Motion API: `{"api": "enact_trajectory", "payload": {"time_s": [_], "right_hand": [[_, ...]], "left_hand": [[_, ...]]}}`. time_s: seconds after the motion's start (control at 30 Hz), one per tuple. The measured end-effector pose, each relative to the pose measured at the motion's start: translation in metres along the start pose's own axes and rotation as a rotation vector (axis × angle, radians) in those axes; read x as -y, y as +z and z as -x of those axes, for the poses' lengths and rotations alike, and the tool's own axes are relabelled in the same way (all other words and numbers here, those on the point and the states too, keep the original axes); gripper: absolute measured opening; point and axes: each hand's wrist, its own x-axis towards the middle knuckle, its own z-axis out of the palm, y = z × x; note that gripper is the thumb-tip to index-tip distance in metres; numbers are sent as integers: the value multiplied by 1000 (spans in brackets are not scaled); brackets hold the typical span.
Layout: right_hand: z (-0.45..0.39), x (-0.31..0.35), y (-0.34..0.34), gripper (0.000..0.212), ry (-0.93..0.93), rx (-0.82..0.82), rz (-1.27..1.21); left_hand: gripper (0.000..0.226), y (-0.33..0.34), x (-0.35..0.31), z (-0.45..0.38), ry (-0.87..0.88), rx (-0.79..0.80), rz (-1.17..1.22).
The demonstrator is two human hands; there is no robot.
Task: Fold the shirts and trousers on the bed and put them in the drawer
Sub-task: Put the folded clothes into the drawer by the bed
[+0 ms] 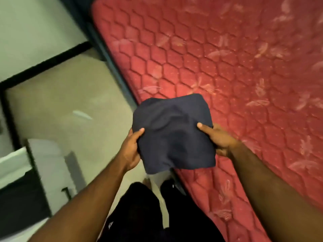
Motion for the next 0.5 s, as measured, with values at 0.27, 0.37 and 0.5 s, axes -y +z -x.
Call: {"api": "enact_trajectory", "payload": {"time_s": [0.27, 0.37, 0.5], "right_hand": [[44, 1, 230, 75, 28, 443, 532], [66, -27, 316, 86, 47, 555, 690], [90, -100, 439, 42, 144, 749, 894]], "left_hand": [[63, -207, -18, 191, 296, -278, 227], [72, -264, 15, 259, 404, -370, 368], [74, -336, 82, 343, 480, -614, 610]]}}
